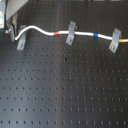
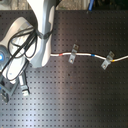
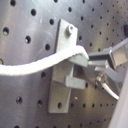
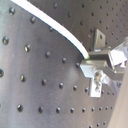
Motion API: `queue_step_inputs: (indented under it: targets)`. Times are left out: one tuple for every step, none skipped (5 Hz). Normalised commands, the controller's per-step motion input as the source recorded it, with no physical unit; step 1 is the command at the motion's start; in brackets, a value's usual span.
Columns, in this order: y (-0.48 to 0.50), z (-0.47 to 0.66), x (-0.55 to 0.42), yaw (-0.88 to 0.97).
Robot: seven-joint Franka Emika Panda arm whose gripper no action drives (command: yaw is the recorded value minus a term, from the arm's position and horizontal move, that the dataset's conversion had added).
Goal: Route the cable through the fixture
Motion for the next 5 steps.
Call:
queue_step_inputs:
  targets:
    - [-0.069,-0.29,0.097,0.00]
    - [-0.113,-0.57,0.068,-0.04]
    - [-0.114,-0.47,0.085,-0.15]
    - [-0.322,-0.17,0.140,-0.65]
    - [-0.139,0.00,0.044,-0.92]
